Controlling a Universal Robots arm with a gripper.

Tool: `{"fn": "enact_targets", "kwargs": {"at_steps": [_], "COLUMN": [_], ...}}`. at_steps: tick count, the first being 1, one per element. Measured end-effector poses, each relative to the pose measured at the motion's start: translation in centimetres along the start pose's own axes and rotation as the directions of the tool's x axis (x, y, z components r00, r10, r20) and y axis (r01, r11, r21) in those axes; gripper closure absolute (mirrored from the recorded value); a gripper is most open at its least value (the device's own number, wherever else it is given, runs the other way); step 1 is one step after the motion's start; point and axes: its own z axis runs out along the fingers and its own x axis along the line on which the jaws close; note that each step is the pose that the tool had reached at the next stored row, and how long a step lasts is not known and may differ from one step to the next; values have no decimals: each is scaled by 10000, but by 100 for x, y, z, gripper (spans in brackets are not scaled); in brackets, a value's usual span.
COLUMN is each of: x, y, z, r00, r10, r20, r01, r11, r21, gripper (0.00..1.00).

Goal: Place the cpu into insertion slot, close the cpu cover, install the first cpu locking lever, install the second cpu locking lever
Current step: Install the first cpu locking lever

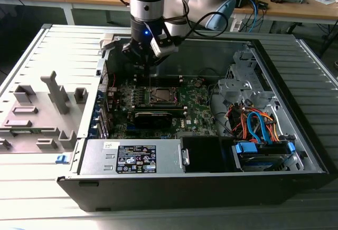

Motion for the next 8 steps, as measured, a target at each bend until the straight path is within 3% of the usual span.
{"fn": "enact_targets", "kwargs": {"at_steps": [8], "x": [-49], "y": [0], "z": [0], "r00": [10000], "r10": [0], "r20": [0], "r01": [0], "r11": [10000], "r21": [0], "gripper": [89]}}
